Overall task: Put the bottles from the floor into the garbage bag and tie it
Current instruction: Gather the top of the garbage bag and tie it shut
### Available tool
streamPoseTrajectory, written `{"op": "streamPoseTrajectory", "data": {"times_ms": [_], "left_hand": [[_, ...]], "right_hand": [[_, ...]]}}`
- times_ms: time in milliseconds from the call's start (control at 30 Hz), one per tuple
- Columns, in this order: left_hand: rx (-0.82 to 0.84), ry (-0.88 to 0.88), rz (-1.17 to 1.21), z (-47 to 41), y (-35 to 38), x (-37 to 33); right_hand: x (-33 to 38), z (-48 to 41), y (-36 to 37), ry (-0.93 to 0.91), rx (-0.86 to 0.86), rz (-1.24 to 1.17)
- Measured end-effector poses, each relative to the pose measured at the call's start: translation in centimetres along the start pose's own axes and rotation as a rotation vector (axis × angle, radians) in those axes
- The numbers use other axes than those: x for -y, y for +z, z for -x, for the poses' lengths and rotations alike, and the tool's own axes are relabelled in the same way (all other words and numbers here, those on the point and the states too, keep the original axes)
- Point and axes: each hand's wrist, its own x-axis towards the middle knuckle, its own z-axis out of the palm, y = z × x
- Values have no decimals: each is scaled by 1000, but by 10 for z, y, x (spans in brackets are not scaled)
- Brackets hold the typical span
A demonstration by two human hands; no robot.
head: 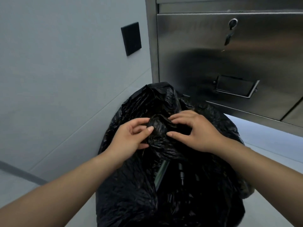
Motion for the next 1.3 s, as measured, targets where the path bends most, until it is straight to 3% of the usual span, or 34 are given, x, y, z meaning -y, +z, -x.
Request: {"op": "streamPoseTrajectory", "data": {"times_ms": [333, 500, 700, 1000, 1167, 1300], "left_hand": [[49, 134, 58, -15, 5, -7], [-21, 13, 175, -18, -5, -2], [-43, -133, 187, -13, -14, 17], [40, -235, 202, -14, -12, 27], [38, -247, 58, -3, -16, 31], [94, -193, -226, 25, -26, 44]], "right_hand": [[25, -3, 6, 57, 103, -86], [19, 3, 23, 61, 160, -172], [15, 6, 32, -5, 95, -135], [9, 13, 33, 50, 116, -246], [-1, 18, 39, 104, 107, -251], [-15, 22, 49, 134, 106, -202]]}}
